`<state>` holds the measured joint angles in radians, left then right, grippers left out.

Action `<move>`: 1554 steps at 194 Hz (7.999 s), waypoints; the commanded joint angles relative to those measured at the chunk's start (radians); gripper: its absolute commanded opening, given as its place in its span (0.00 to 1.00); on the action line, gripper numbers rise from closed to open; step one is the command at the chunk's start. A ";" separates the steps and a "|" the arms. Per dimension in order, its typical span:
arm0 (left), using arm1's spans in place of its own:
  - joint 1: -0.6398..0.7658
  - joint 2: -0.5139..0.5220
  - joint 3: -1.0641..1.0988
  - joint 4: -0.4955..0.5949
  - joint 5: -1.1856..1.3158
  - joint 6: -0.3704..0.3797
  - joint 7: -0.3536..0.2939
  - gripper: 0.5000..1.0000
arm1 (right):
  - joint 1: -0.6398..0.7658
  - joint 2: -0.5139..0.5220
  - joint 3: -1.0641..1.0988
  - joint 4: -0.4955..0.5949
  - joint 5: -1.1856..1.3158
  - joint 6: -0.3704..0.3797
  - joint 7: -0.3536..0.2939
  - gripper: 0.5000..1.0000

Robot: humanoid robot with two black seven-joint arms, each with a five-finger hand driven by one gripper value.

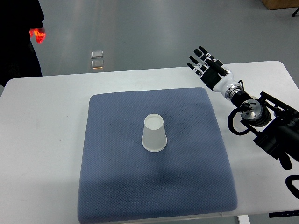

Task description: Stack paper cups

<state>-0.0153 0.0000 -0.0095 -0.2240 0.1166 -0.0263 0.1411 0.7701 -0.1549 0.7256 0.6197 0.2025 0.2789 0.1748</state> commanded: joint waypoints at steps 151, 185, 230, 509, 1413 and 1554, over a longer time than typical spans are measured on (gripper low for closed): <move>0.000 0.000 0.002 -0.003 0.002 -0.003 0.000 1.00 | 0.087 -0.095 -0.150 0.011 -0.103 0.091 -0.003 0.85; 0.000 0.000 0.003 -0.003 0.002 -0.003 0.000 1.00 | 0.235 -0.198 -0.425 0.015 -0.104 0.137 -0.011 0.84; 0.000 0.000 0.003 -0.005 0.002 -0.017 0.000 1.00 | 0.482 -0.264 -0.868 0.037 -0.201 0.166 -0.020 0.85; -0.002 0.000 0.005 -0.023 0.002 -0.035 0.000 1.00 | 1.396 -0.534 -1.810 0.643 -0.741 0.260 -0.178 0.86; 0.000 0.000 0.006 -0.015 0.002 -0.035 0.000 1.00 | 1.537 0.094 -1.614 0.655 -0.331 0.197 -0.189 0.35; 0.000 0.000 0.005 -0.012 0.002 -0.035 0.000 1.00 | 1.476 0.126 -1.617 0.658 -0.330 0.138 -0.189 0.39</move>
<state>-0.0153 0.0000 -0.0046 -0.2366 0.1181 -0.0608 0.1413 2.2505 -0.0293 -0.8906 1.2747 -0.1273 0.4186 -0.0138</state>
